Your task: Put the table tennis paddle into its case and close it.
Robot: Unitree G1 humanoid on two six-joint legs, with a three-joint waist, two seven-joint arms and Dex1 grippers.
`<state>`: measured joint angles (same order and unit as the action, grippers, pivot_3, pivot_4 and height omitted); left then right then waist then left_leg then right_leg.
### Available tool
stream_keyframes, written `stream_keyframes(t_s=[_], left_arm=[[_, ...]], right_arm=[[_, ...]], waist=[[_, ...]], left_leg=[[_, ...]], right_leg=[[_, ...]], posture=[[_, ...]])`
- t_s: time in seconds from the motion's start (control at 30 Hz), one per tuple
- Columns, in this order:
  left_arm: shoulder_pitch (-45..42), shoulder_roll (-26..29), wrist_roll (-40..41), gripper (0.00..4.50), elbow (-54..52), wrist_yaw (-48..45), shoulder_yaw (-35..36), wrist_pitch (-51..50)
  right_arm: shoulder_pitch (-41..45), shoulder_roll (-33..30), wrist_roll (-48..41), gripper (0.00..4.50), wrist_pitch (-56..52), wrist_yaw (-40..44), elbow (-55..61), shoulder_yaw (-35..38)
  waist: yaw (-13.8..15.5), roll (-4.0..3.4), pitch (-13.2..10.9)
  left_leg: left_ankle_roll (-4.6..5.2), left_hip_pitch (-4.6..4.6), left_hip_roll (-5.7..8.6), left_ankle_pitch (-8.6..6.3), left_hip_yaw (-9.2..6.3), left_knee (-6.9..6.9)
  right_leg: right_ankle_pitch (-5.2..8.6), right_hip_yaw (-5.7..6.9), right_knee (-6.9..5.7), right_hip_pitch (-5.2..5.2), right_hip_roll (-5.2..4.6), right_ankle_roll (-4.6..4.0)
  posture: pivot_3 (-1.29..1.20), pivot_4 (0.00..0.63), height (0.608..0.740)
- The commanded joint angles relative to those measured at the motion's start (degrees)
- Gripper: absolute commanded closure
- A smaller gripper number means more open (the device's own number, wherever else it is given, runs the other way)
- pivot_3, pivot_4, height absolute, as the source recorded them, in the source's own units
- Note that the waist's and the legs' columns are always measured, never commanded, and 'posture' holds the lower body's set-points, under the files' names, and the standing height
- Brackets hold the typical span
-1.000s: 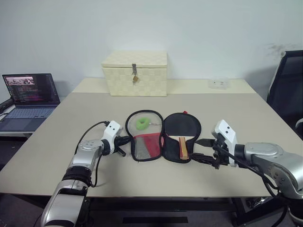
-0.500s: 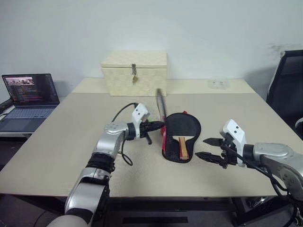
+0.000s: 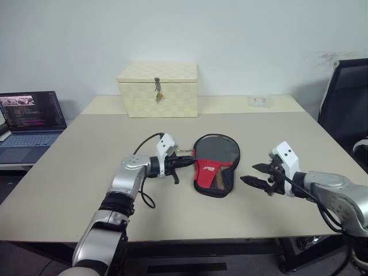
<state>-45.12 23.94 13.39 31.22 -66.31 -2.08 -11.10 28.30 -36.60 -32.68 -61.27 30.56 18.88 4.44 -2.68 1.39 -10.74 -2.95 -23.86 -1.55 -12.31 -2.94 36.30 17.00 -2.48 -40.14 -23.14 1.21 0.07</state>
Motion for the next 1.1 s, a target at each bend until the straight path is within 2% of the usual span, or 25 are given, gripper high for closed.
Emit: stream_keyframes(t_s=[0.03, 0.2, 0.43, 0.7, 1.07, 1.1], left_arm=[[2.03, 3.03, 3.44, 4.5, -6.73, -1.53, 2.69, -2.59], [9.68, 8.3, 9.32, 4.5, -17.42, -2.64, 6.4, -10.12], [16.27, 11.81, 14.86, 4.5, -28.91, -0.93, 9.24, -16.43], [17.45, 12.43, 16.22, 4.5, -31.86, 1.98, 9.66, -17.69], [16.86, 12.67, 16.43, 4.5, -31.97, 3.35, 8.94, -17.48], [16.86, 12.71, 16.4, 4.5, -31.98, 3.37, 8.9, -17.46]], right_arm=[[3.13, 2.73, 0.61, 0.01, -1.01, -3.31, -2.65, 0.95], [8.1, 9.6, 6.35, 0.01, 1.02, -10.59, -13.23, -1.33], [10.4, 16.11, 9.59, 0.01, 3.3, -13.26, -22.72, -1.37], [11.33, 19.6, 11.45, 0.01, 4.04, -12.21, -26.32, -4.08], [13.1, 24.08, 14.65, 0.01, 6.42, -10.34, -32.13, -7.66], [13.46, 24.53, 14.75, 0.18, 6.56, -10.12, -32.89, -7.55]], waist=[[0.07, 0.0, 0.0], [-0.29, -0.01, 0.0], [0.07, -0.01, 0.0], [0.14, -0.01, 0.01], [-1.19, 0.04, 0.06], [-1.31, 0.04, 0.06]], left_leg=[[0.0, 0.0, -0.01, 0.0, -0.02, 0.0], [0.0, 0.0, -0.08, 0.0, -0.01, 0.0], [0.0, -0.03, -0.1, 0.0, -0.07, 0.0], [0.0, 0.0, -0.09, 0.0, -0.03, 0.0], [0.0, 0.24, -0.07, 0.0, 0.13, 0.0], [0.0, 0.31, -0.06, 0.0, 0.18, 0.0]], right_leg=[[0.0, 0.0, -0.01, 0.0, -0.01, -0.01], [0.0, -0.03, -0.02, 0.0, -0.16, -0.01], [0.01, -0.04, -0.02, -0.01, -0.26, -0.01], [0.0, -0.02, -0.04, -0.01, -0.26, -0.02], [0.01, -0.11, -0.27, 0.0, -0.18, -0.02], [0.01, -0.16, -0.32, 0.0, -0.16, -0.01]], posture=[[0.0, 0.15, 0.74], [0.0, 0.15, 0.74], [0.0, 0.15, 0.74], [0.0, 0.15, 0.74], [0.0, 0.15, 0.74], [0.0, 0.15, 0.74]])
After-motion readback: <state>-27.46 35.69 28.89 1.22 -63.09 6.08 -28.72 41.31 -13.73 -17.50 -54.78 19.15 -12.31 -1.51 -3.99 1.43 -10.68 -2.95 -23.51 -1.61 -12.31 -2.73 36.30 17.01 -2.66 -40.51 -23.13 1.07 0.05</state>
